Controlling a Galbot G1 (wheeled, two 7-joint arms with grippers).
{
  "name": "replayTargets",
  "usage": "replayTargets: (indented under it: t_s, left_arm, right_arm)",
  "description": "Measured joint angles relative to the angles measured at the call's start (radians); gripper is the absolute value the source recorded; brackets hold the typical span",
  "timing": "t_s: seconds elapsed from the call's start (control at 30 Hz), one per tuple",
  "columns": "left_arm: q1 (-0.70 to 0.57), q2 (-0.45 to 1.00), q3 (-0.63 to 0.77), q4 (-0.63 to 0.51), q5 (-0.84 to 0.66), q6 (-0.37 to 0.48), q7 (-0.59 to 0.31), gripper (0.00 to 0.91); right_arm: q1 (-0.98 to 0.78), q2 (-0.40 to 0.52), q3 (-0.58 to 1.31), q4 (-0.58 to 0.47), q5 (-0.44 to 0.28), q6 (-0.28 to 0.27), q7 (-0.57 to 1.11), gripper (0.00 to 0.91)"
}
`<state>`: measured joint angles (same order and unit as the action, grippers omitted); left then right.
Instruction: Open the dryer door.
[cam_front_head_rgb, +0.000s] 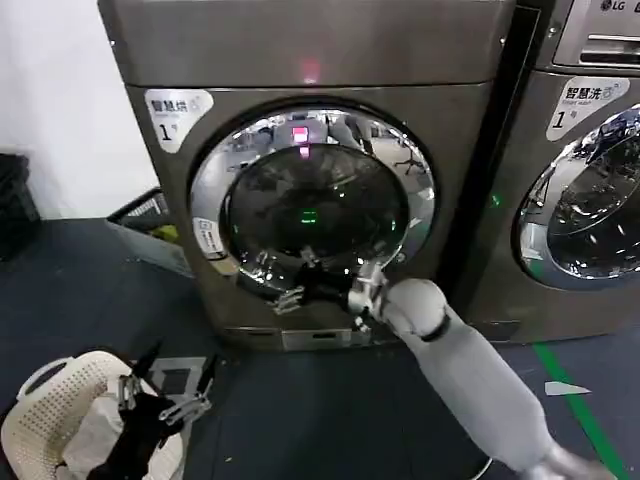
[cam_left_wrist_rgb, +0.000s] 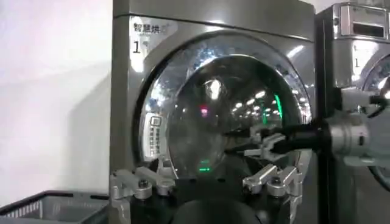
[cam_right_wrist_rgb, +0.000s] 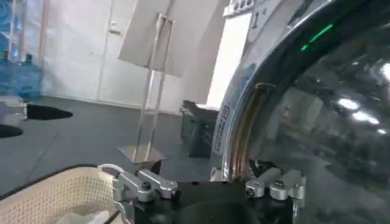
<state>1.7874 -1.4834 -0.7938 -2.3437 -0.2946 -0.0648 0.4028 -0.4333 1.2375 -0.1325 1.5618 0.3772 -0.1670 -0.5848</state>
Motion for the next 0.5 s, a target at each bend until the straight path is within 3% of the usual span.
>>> replayTargets:
  t_s: [0.5]
  left_arm:
    - [0.005,-0.008,0.012,0.0,0.019,-0.008,0.002,0.907]
  right_arm:
    - [0.091,0.122,-0.084,-0.17,0.002,0.019,0.029,0.907]
